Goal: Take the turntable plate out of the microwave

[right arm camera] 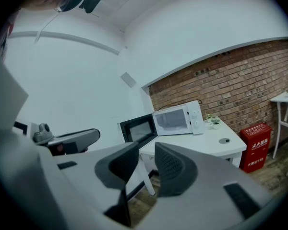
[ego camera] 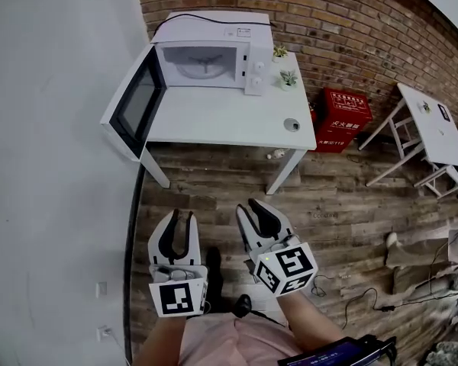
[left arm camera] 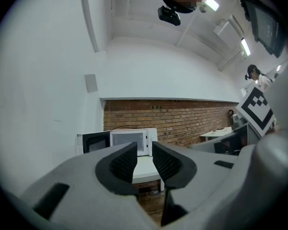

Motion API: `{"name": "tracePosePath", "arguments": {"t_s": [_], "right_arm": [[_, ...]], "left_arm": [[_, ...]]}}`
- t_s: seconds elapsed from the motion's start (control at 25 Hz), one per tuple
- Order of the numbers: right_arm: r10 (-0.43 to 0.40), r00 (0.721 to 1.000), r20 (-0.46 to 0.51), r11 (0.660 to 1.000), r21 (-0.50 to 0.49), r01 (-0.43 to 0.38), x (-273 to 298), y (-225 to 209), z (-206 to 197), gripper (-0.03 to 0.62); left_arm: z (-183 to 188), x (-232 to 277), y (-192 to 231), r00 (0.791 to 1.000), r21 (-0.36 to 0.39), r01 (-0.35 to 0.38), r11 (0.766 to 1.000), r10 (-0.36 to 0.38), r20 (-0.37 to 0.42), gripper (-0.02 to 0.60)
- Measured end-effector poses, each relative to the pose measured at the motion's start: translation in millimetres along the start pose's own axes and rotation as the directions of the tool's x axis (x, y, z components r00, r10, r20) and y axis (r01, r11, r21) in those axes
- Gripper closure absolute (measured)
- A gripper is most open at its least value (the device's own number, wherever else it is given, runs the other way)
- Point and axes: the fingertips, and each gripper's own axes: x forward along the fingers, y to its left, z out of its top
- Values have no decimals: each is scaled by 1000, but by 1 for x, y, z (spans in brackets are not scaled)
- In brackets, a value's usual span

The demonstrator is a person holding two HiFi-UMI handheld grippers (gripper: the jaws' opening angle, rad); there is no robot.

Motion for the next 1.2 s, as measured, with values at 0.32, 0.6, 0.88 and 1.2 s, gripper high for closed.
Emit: {"name": "tracePosePath", "arguments": {"t_s": [0.32,0.6,0.88,1.2], "right_arm": [[-40,999,20,999,9,40,102,-18,37,499],[-78,995,61,997,0,78,153,-34,69,505],[-107,993,59,994,26,105,185,-59,70,507],[-121,992,40,991,67,118,231,-102,62,508]], "left_arm": [[11,92,56,998,-13,63,998,-63,30,479],[24,150,85,993,-21,99,995,-97,66,482],[10,189,94,991,0,122,993,-122,53,486],[-11,247,99,991,-7,133,991,-133,5,486]]}}
